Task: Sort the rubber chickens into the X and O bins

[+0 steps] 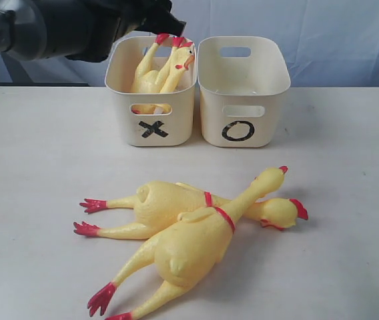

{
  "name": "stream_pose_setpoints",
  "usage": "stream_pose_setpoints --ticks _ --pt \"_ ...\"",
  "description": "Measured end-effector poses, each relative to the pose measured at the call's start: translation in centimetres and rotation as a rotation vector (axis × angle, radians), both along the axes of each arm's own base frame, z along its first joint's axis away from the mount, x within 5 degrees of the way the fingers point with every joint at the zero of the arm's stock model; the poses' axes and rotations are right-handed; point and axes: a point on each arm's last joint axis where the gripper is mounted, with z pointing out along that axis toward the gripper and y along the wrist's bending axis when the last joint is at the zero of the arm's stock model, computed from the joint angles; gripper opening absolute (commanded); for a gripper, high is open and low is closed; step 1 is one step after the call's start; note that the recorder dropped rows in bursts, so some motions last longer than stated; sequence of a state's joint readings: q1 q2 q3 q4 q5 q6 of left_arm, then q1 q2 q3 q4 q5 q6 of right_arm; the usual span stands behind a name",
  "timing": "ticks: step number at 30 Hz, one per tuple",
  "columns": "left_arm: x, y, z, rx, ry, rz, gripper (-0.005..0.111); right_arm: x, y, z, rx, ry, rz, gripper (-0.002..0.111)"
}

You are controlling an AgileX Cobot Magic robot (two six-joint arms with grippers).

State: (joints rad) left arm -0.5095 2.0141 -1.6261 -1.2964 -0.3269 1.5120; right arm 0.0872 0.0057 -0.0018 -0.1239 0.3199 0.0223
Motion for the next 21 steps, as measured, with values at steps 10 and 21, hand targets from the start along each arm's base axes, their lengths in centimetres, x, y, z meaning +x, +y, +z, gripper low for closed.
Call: stream_pose_setpoints --ticks 10,21 --pt "-1.5 1.8 1.1 0.088 0.043 0.087 0.059 0.0 0.0 0.0 0.000 0.000 0.000 0.001" --pt "-4.9 4.7 2.9 0.174 0.095 0.180 0.033 0.0 0.0 0.0 0.000 0.000 0.000 0.001"
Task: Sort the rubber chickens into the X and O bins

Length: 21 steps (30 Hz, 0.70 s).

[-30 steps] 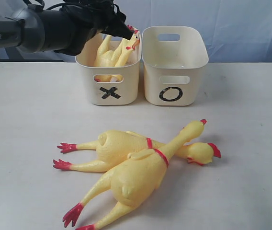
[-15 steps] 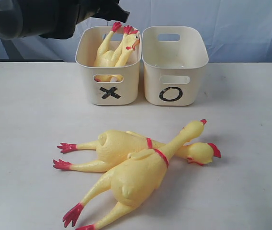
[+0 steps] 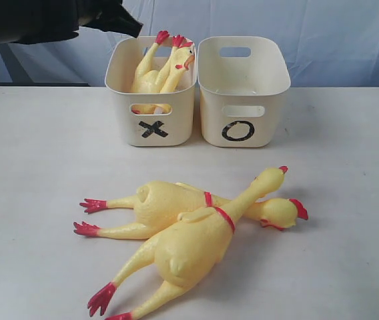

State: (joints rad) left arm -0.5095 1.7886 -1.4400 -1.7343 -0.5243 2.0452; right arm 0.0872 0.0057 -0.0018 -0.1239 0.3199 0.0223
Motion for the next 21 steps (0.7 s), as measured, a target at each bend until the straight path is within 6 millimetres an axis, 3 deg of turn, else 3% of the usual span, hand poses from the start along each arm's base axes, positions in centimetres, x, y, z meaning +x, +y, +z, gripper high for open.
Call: stream_pose_setpoints --ticks 11,21 --pt "-5.6 3.4 1.7 0.009 -0.003 0.029 0.030 0.0 0.0 0.0 0.000 0.000 0.000 0.001" --pt "-13.6 7.6 3.2 -0.030 -0.055 0.002 0.030 0.0 0.0 0.0 0.000 0.000 0.000 0.001"
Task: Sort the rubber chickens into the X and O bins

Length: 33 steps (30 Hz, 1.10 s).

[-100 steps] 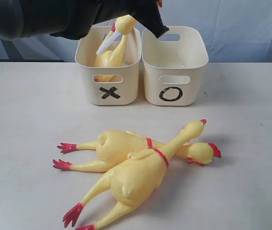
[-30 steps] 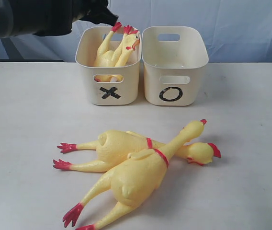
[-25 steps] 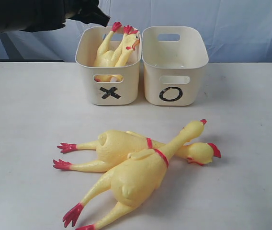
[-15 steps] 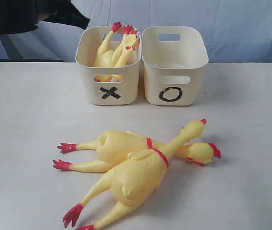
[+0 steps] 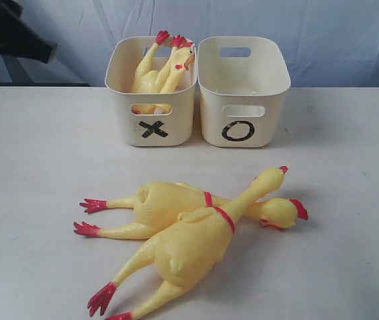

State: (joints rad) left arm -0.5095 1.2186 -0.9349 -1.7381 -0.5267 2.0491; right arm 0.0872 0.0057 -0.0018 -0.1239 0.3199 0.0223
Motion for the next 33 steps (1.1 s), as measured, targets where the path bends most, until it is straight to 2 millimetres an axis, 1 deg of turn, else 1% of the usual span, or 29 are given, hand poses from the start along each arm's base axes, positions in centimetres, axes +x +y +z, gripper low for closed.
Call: stream_pose_setpoints --ticks 8,9,10,12,13,14,15,18,21,25,27,29,33 --pt "-6.8 2.8 0.0 -0.080 -0.087 -0.102 0.030 0.0 0.0 0.0 0.000 0.000 0.000 0.001" --pt "-8.5 3.7 -0.4 -0.097 -0.109 -0.105 0.030 0.0 0.0 0.0 0.000 0.000 0.000 0.001" --pt "-9.1 4.1 -0.8 -0.104 -0.114 -0.104 0.030 0.0 0.0 0.0 0.000 0.000 0.000 0.001" --pt "-11.3 5.3 -1.3 -0.149 -0.154 -0.099 0.030 0.0 0.0 0.0 0.000 0.000 0.000 0.001" --pt "-12.8 6.1 -1.5 -0.182 -0.191 -0.097 0.030 0.0 0.0 0.0 0.000 0.000 0.000 0.001" --pt "-13.3 6.4 -1.6 -0.193 -0.208 -0.098 0.030 0.0 0.0 0.0 0.000 0.000 0.000 0.001" --pt "-14.6 7.1 -1.6 -0.217 -0.249 -0.099 0.030 0.0 0.0 0.0 0.000 0.000 0.000 0.001" --pt "-16.8 8.4 -1.9 -0.261 -0.330 -0.100 0.030 0.0 0.0 0.0 0.000 0.000 0.000 0.001" --pt "-17.9 9.0 -2.4 -0.282 -0.368 -0.102 0.030 0.0 0.0 0.0 0.014 -0.002 0.002 0.001" --pt "-18.8 9.5 -3.6 -0.292 -0.388 -0.103 0.030 0.2 0.5 1.1 0.233 -0.106 0.020 0.001" --pt "-19.2 9.7 -3.8 -0.299 -0.402 -0.103 0.030 0.2 0.6 1.7 0.343 -0.159 0.020 0.001" --pt "-19.5 9.9 -3.7 -0.308 -0.420 -0.104 0.030 0.2 0.6 2.1 0.416 -0.201 0.015 0.001" --pt "-20.1 10.2 -3.6 -0.323 -0.450 -0.105 0.030 0.2 0.5 2.6 0.476 -0.246 0.008 0.001"
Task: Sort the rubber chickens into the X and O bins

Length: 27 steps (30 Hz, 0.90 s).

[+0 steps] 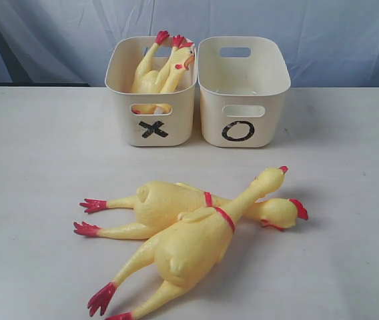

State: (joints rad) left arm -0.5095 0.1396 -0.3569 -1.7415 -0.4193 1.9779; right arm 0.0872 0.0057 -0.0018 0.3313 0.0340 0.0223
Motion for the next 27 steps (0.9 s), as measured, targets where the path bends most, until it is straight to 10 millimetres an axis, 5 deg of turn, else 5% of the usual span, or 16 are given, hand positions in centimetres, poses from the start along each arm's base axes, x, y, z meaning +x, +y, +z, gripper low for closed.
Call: stream_pose_setpoints --ticks 9,14,27 --pt "-0.3 0.2 0.1 -0.008 -0.014 0.000 0.030 0.0 -0.3 0.7 0.040 -0.075 -0.025 0.001" --pt "-0.3 0.2 0.1 -0.008 -0.014 0.000 0.030 -0.1 -0.7 1.4 0.224 -0.147 -0.049 0.001" --pt "-0.3 0.2 0.1 -0.009 -0.014 0.000 0.030 0.2 1.1 4.6 0.169 0.153 0.116 0.001"
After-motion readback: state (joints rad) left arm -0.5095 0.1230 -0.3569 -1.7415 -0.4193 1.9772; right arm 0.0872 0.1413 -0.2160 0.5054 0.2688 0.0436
